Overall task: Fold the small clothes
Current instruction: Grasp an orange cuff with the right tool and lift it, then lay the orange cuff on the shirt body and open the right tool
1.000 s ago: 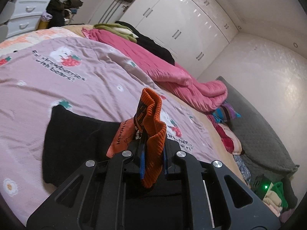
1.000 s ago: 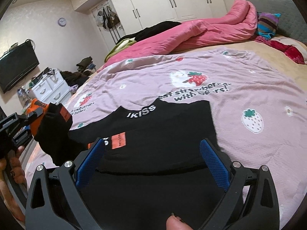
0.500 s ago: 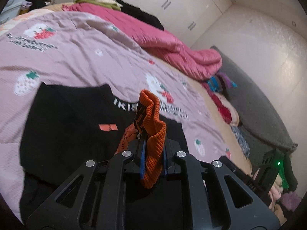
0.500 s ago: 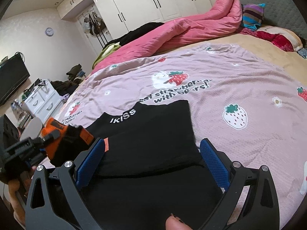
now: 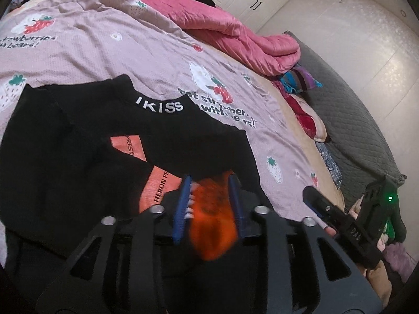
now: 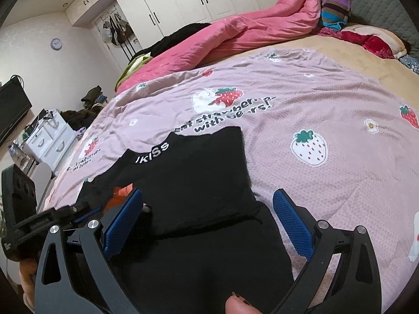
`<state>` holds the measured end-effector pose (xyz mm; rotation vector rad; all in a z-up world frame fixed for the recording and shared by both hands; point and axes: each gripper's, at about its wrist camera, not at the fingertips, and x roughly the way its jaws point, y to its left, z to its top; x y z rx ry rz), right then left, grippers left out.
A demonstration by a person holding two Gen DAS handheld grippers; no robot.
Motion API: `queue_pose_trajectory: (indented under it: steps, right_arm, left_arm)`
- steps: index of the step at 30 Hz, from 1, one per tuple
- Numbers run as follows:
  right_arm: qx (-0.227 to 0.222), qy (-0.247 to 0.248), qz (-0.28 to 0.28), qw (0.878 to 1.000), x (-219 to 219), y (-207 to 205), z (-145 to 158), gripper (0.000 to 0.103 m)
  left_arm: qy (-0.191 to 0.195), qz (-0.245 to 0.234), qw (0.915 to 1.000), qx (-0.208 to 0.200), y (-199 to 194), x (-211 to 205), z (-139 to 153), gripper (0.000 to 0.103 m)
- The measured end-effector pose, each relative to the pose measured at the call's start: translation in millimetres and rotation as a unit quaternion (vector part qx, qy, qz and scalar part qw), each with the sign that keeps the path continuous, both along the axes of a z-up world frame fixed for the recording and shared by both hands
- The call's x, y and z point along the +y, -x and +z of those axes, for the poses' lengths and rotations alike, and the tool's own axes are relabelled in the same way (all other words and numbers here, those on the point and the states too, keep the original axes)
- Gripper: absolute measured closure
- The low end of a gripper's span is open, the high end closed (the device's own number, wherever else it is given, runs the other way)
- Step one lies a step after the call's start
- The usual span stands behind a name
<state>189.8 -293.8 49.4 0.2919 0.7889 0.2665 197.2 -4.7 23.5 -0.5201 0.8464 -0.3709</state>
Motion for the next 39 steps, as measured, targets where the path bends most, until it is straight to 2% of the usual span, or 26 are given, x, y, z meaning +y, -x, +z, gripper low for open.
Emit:
queue_pose_trajectory:
  steps: [4,6,9,11,13,15,16,18,19,21,25,29,32,35,39]
  right_arm:
    - [0.024,-0.005,0.036,0.999,20,0,-14,0.004]
    - [0.037,-0.004,0.066,0.997,39,0,-22,0.005]
    - [0.063,0.009,0.083,0.995,61,-1,-37,0.005]
    - [0.089,0.008,0.088,0.992,74,-3,-51,0.005]
    - [0.103,0.002,0.085,0.991,80,-5,-61,0.008]
    - [0.108,-0.007,0.080,0.991,86,-6,-68,0.027]
    - [0.106,-0.006,0.078,0.991,89,-7,-71,0.031]
    - [0.095,0.002,0.082,0.992,94,-5,-71,0.064]
    - [0.089,-0.004,0.088,0.992,97,-3,-70,0.070]
    - [0.073,-0.002,0.091,0.993,98,1,-63,0.094]
    - [0.015,0.002,0.118,0.993,105,7,-34,0.094]
    - [-0.044,0.020,0.162,0.986,121,3,7,0.094]
    - [-0.078,0.014,0.180,0.981,130,-7,36,0.095]
    - [-0.124,0.025,0.187,0.974,133,-12,59,0.095]
    - [-0.155,0.042,0.173,0.972,126,-25,70,0.095]
  left_arm:
    - [-0.014,0.019,0.9997,-0.012,2,10,8,0.050]
    - [-0.037,0.041,0.9984,-0.016,2,20,11,0.030]
    - [-0.056,0.064,0.9963,-0.014,1,34,13,0.014]
    - [-0.066,0.086,0.9940,-0.011,1,48,14,0.010]
    - [-0.069,0.103,0.9923,-0.009,1,60,14,0.010]
    - [-0.066,0.116,0.9911,-0.003,1,74,13,0.010]
    - [-0.064,0.121,0.9906,-0.001,1,80,13,0.010]
    - [-0.063,0.133,0.9892,0.001,3,91,12,0.010]
    - [-0.063,0.137,0.9886,0.002,3,94,13,0.010]
    - [-0.061,0.145,0.9875,0.002,5,103,13,0.010]
    - [-0.058,0.158,0.9856,0.001,9,119,15,0.010]
    - [-0.058,0.174,0.9831,-0.001,11,134,18,0.010]
    - [-0.063,0.184,0.9809,-0.003,12,141,20,0.010]
    - [-0.064,0.194,0.9789,-0.004,13,149,21,0.010]
    - [-0.062,0.200,0.9778,-0.002,12,155,20,0.010]
